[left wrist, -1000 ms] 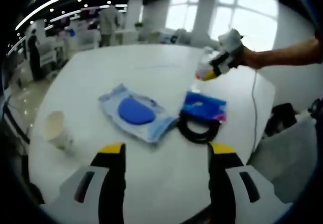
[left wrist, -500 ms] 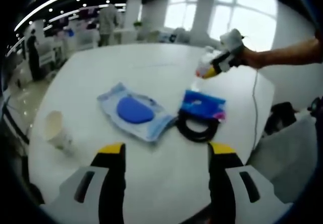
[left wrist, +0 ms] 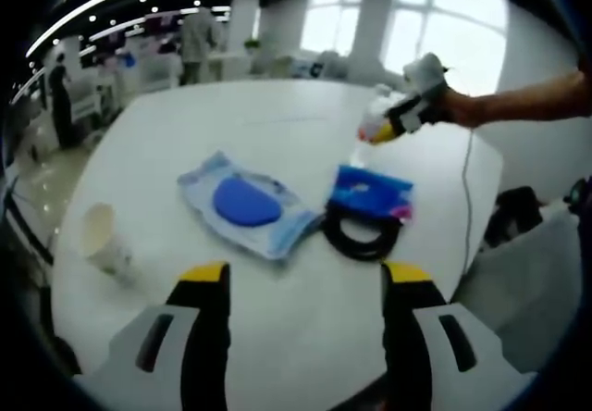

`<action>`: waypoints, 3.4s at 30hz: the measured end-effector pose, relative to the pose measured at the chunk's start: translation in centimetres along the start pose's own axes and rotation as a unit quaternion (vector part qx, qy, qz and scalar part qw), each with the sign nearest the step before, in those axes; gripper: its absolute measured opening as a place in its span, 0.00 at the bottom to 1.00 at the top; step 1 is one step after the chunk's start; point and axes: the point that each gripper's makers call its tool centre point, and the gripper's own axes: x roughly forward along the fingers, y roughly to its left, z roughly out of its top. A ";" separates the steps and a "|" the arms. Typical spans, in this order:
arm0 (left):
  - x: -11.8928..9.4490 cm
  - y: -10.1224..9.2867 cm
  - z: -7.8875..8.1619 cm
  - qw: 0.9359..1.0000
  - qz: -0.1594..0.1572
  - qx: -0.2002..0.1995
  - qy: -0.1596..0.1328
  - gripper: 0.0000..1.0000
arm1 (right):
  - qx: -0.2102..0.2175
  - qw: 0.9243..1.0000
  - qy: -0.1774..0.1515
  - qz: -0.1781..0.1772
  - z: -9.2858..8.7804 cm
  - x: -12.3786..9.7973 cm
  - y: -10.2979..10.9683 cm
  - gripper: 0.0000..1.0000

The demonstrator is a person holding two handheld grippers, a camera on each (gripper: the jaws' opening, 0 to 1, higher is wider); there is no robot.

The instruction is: Arrange the tabletop items into an orderly group along one side of the table until the central work area is clear of visible clutter.

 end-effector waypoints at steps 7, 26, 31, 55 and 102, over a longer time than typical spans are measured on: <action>0.0 0.0 0.0 1.000 0.001 0.000 0.000 0.63 | 0.017 1.000 -0.012 -0.002 0.3 0.1 0.0 0.61; 0.2 0.0 -0.2 1.000 -0.001 -0.001 0.005 0.63 | 0.115 0.991 -0.066 -0.002 1.5 1.0 -0.8 0.72; 0.2 0.2 -0.3 1.000 0.003 -0.002 0.006 0.63 | 0.176 0.979 -0.099 -0.008 1.5 1.6 -1.0 0.69; 0.2 0.2 -0.6 1.000 0.006 -0.001 0.011 0.62 | 0.137 0.983 -0.123 -0.021 2.8 0.7 -0.8 0.40; -0.8 1.0 1.0 0.999 0.018 -0.025 -0.024 0.62 | 0.035 0.968 -0.224 0.112 23.8 6.2 15.8 0.39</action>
